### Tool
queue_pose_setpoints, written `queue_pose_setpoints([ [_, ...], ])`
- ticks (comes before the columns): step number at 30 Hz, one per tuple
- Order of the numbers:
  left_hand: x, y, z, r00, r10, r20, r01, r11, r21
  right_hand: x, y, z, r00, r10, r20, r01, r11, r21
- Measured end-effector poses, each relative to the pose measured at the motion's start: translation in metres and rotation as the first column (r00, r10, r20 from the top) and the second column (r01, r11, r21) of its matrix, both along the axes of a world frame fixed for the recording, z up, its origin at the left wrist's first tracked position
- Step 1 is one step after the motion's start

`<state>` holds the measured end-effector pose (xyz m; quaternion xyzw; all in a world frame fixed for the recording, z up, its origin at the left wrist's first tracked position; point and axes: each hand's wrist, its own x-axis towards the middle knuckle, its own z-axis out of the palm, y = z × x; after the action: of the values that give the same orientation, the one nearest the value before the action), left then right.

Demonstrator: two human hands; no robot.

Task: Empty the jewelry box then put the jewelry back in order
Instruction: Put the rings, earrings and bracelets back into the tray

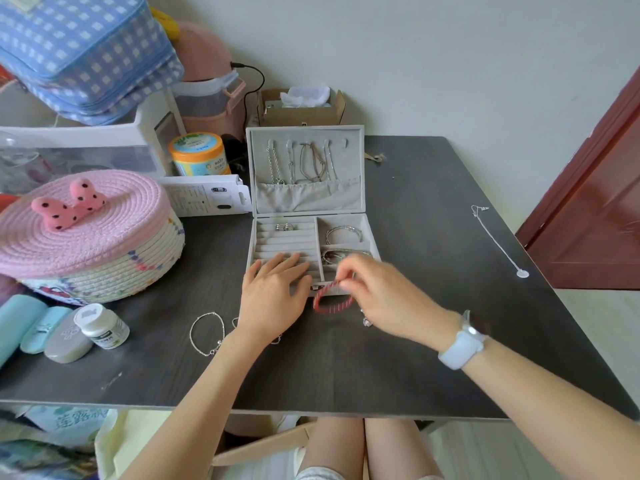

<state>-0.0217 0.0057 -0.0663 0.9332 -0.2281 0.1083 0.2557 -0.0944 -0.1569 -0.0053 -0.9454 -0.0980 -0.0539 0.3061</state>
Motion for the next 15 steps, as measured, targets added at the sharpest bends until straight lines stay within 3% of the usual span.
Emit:
queue_pose_setpoints([
  [3,0.002,0.0,0.0,0.999,-0.002,-0.045,0.002,1.0,0.008,0.022,-0.018,0.016,0.965,-0.09,0.247,0.085,0.996,0.033],
  [5,0.003,0.001,0.0,0.998,-0.001,-0.058,0.002,1.0,0.019,0.037,-0.026,0.018,0.945,-0.117,0.304,0.118,0.993,0.016],
  [12,0.0,0.001,0.001,0.999,-0.001,-0.044,0.002,1.0,0.025,0.068,-0.024,-0.007,0.964,-0.205,0.17,0.185,0.975,0.126],
  [15,-0.001,0.0,-0.001,1.0,0.008,-0.029,-0.007,1.0,0.016,0.069,-0.027,-0.019,0.962,-0.246,0.119,0.239,0.968,0.073],
])
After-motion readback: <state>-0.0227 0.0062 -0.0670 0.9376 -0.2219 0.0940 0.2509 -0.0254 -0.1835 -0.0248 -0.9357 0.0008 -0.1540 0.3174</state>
